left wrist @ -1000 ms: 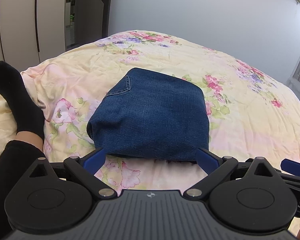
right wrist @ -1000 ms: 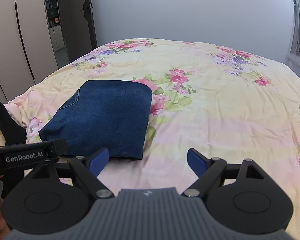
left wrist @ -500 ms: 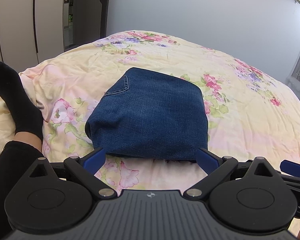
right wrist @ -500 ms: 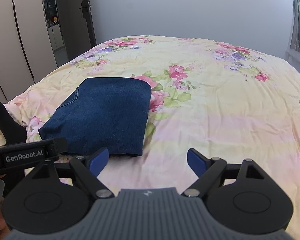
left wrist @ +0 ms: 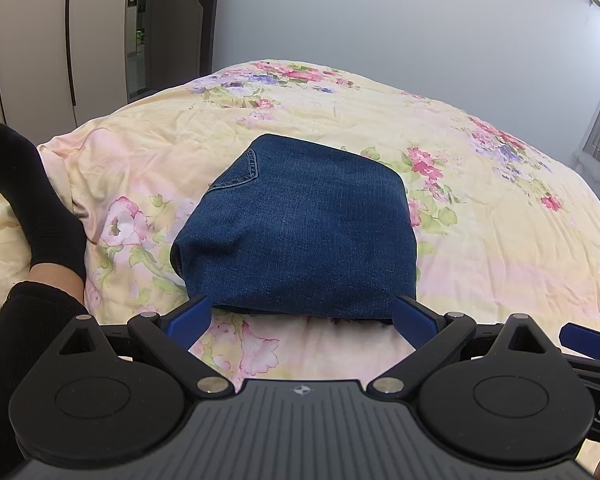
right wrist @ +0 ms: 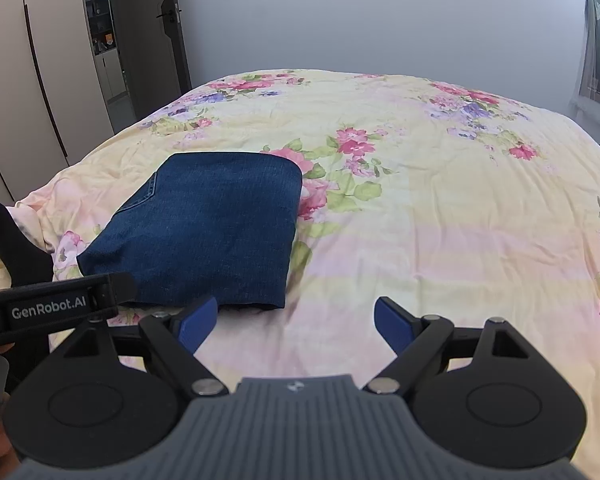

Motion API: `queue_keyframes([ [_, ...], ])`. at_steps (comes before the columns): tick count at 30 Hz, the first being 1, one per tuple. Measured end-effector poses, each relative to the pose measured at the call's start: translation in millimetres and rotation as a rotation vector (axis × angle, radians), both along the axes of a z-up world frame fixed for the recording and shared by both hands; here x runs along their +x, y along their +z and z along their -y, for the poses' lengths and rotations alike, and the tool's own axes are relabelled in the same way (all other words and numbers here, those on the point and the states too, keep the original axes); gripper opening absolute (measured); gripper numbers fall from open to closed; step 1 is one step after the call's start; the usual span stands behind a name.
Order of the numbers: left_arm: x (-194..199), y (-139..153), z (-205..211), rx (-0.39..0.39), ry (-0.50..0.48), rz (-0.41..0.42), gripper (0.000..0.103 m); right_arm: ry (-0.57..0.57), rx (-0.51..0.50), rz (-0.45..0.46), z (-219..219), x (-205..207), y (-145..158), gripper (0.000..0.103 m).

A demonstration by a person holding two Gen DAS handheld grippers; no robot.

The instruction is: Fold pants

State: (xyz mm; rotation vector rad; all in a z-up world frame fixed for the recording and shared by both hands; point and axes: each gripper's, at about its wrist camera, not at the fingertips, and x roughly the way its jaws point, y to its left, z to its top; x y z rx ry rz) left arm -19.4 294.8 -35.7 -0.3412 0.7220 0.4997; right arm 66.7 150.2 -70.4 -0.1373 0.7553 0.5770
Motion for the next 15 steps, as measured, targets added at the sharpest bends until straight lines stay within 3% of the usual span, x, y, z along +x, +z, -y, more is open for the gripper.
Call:
queue_keyframes([
  [15, 0.9, 0.0, 0.8, -0.006, -0.022, 0.008, 0.103, 0.001, -0.003, -0.007, -0.5, -3.4, -5.0, 0.082],
])
